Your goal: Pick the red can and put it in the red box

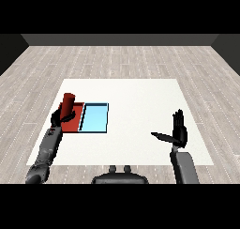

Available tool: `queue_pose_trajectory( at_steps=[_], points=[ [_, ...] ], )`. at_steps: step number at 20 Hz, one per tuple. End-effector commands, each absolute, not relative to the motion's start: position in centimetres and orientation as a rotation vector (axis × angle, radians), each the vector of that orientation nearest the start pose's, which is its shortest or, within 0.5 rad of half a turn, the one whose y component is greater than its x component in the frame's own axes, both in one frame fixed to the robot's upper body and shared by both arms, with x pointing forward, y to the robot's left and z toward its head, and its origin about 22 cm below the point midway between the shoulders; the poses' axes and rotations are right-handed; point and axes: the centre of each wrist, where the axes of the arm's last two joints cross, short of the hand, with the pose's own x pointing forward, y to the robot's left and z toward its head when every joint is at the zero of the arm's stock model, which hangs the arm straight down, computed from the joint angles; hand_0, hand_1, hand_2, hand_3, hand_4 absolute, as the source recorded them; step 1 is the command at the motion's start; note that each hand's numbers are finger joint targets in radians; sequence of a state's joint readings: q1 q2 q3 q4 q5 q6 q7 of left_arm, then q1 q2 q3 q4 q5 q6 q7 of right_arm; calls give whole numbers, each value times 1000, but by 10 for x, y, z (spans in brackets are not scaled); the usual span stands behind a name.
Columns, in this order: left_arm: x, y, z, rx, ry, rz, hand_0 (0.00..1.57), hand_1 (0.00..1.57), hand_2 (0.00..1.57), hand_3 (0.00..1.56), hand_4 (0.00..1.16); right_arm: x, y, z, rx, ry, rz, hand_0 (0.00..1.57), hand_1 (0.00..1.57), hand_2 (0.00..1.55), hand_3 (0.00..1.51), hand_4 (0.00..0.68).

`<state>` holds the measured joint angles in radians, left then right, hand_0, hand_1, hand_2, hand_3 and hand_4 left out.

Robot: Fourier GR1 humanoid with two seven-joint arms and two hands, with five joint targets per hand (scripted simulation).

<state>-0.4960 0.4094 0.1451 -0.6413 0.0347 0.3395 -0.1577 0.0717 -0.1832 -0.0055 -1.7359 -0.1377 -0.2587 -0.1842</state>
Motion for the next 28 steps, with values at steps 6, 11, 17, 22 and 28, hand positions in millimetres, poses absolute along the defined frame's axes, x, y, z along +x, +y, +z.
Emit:
queue_pose_trajectory(
  at_steps=[6,11,17,22,28],
  points=[
    [319,353,-83,744,-960,-39,497,497,577,358,644,238,-271,22,-313,-1812,-172,0,0,0,0,0],
    [313,372,-82,747,-926,47,1069,1069,1028,445,538,244,-286,22,-331,-1802,-149,0,0,0,0,0],
    [324,386,-63,673,-854,53,0,0,0,0,0,246,-270,23,-324,-1828,-167,0,0,0,0,0],
    [311,401,-65,677,-1094,130,0,0,0,0,0,243,-266,56,-300,-1882,-130,0,0,0,0,0],
    [348,380,-26,435,-1735,358,0,0,0,0,0,230,-271,54,-197,-1913,-115,0,0,0,0,0]
  ],
)
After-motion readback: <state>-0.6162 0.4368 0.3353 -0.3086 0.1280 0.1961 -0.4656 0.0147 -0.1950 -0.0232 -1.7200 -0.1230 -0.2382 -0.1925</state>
